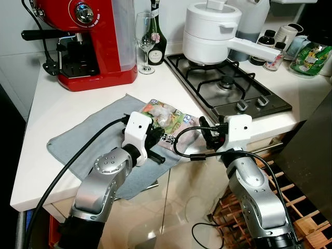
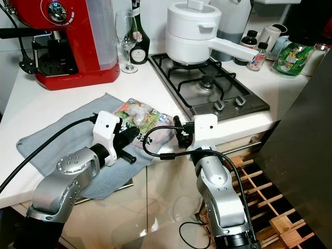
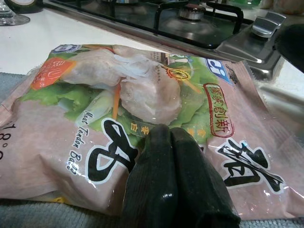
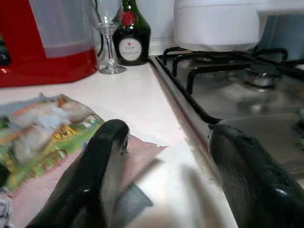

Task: Restocking fridge

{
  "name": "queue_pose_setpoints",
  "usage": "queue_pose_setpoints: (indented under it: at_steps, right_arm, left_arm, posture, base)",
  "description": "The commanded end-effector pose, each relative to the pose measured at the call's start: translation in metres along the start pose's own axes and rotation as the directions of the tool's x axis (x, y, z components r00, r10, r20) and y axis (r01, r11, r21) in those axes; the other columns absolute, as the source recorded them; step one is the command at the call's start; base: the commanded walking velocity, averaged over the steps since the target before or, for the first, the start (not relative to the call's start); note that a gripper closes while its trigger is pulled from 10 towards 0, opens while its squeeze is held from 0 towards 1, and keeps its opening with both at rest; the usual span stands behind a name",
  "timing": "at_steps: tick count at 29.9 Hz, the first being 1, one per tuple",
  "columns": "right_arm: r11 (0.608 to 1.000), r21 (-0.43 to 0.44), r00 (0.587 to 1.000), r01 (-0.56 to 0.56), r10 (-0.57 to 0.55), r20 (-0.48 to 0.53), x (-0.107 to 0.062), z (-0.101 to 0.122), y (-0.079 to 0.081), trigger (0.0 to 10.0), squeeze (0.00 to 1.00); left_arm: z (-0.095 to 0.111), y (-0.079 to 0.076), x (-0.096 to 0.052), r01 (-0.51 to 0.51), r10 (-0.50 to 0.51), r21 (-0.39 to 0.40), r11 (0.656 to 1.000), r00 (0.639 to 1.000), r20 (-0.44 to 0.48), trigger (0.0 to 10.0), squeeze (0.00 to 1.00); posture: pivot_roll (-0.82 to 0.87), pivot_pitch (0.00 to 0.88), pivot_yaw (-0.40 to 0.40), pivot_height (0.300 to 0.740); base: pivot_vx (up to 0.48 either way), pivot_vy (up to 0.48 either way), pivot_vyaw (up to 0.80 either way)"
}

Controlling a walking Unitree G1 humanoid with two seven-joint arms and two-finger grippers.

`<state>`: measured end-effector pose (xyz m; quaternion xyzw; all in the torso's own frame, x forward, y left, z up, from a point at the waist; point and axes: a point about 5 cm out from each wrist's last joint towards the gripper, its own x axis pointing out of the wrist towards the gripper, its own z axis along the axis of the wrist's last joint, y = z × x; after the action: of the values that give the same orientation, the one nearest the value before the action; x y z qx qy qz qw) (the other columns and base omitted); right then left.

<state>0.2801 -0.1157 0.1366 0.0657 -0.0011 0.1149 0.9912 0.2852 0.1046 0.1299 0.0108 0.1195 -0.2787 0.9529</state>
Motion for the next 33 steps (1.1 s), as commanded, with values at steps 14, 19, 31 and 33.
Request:
queue_pose_setpoints:
  at_steps: [14,19,31,33]
  right_arm:
    - [0.921,0.389,0.994,0.006,0.038,-0.106,0.027,0.001,-0.008,10.0,0.23]
    - [0.905,0.425,0.987,-0.029,0.092,-0.13,0.029,0.003,0.004,10.0,0.0]
    - [0.842,0.539,0.973,-0.01,0.132,-0.188,0.033,0.0,0.01,10.0,0.0]
    - [0.824,0.567,0.966,-0.002,0.148,-0.212,0.037,-0.004,0.014,10.0,0.0]
  left_arm:
    - [-0.04,0.003,-0.001,-0.036,0.025,-0.061,0.997,0.984,-0.175,10.0,0.0]
    - [-0.04,0.004,0.0,-0.035,0.024,-0.06,0.998,0.985,-0.172,10.0,0.0]
    - [-0.039,0.003,0.0,-0.032,0.021,-0.061,0.998,0.986,-0.168,10.0,0.0]
    - [-0.039,0.003,0.0,-0.03,0.02,-0.063,0.998,0.986,-0.167,10.0,0.0]
  posture:
    - [-0.08,0.0,-0.039,0.74]
    - [-0.08,0.0,-0.04,0.74]
    - [-0.08,0.0,-0.04,0.74]
    - [-0.07,0.0,-0.04,0.74]
  base:
    - [0.0,0.0,0.0]
    - [0.0,0.0,0.0]
    - [0.0,0.0,0.0]
    - [0.0,0.0,0.0]
